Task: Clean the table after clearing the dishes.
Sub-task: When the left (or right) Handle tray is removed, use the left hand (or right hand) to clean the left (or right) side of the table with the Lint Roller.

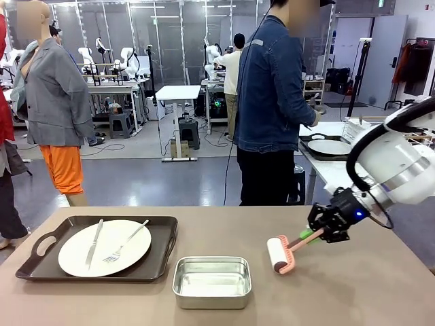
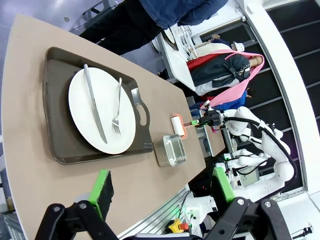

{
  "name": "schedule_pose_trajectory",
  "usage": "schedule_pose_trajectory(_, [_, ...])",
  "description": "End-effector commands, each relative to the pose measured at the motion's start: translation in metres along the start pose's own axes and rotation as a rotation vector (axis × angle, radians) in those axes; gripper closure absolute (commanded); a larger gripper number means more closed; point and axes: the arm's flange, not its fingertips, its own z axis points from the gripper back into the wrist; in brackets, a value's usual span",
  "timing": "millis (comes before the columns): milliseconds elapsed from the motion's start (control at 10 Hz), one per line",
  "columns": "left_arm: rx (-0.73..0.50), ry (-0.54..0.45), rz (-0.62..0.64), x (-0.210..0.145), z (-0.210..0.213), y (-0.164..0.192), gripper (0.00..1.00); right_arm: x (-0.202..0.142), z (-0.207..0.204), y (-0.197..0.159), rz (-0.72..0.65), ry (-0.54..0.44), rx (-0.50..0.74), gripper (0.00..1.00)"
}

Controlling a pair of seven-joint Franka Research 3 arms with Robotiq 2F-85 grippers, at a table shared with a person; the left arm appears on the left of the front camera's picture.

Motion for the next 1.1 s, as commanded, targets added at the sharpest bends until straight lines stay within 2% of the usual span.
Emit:
schedule_pose_trajectory(0, [-0.012, -0.003, -0.008, -0.002, 0.003, -0.001, 0.00, -0.021, 0.009, -0.058, 0.025, -0.042, -0.203, 0.79])
schedule_pose_trajectory(300, [-0.012, -0.003, -0.008, -0.002, 0.003, -0.001, 0.00, -0.031, 0.053, -0.088, 0.018, -0.072, -0.377, 0.79])
schedule_pose_trajectory(600, [-0.012, -0.003, -0.008, -0.002, 0.003, -0.001, 0.00, -0.040, 0.098, -0.089, 0.003, -0.102, -0.504, 0.79])
schedule_pose_trajectory(700, [-0.012, -0.003, -0.008, -0.002, 0.003, -0.001, 0.00, -0.043, 0.115, -0.081, 0.012, -0.106, -0.560, 0.79])
schedule_pose_trajectory(800, [-0.012, -0.003, -0.008, -0.002, 0.003, -0.001, 0.00, -0.046, 0.129, -0.068, 0.036, -0.113, -0.565, 0.79])
schedule_pose_trajectory(1000, [-0.012, -0.003, -0.008, -0.002, 0.003, -0.001, 0.00, -0.051, 0.150, -0.032, 0.088, -0.122, -0.631, 0.79])
